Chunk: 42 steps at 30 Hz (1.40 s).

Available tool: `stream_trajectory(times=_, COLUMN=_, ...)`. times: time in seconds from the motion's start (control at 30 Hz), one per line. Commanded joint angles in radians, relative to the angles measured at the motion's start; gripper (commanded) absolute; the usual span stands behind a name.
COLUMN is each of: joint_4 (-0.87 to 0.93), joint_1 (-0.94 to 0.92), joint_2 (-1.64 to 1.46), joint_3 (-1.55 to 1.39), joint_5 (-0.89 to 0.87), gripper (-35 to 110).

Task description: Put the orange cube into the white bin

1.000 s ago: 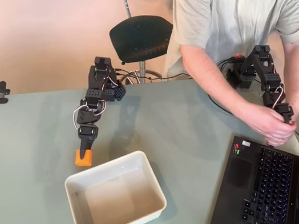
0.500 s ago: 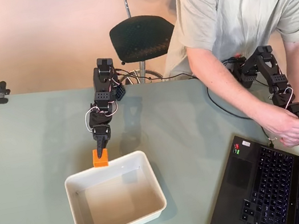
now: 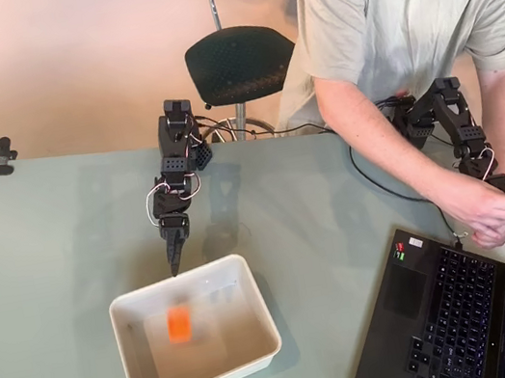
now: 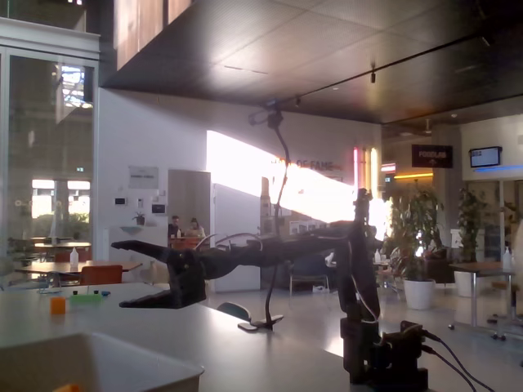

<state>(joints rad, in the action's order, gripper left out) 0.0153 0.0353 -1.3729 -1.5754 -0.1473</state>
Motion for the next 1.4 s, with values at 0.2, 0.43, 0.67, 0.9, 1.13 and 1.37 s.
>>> stream_trajectory(times=0.2, joint_4=0.123, joint_1=-0.015, joint_2=-0.077, joint_3=0.029, joint_5=-0.009, gripper=52)
stream_trajectory(times=0.43, joint_4=0.655, joint_1=0.002, joint_2=-0.405, joint_3=0.094, joint_5=-0.009, gripper=52)
stream_trajectory(times=0.67, joint_4=1.134, joint_1=0.074, joint_2=-0.6, joint_3=0.114, joint_5=-0.009, gripper=52)
stream_trajectory(times=0.9, joint_4=1.439, joint_1=0.067, joint_2=-0.67, joint_3=0.077, joint_5=-0.02, gripper=52)
stream_trajectory(times=1.13, joint_4=1.437, joint_1=0.058, joint_2=-0.91, joint_3=-0.209, joint_5=-0.069, gripper=47)
stream_trajectory(times=1.37, joint_4=1.336, joint_1=0.061, joint_2=-1.355, joint_3=-0.594, joint_5=-0.074, gripper=21)
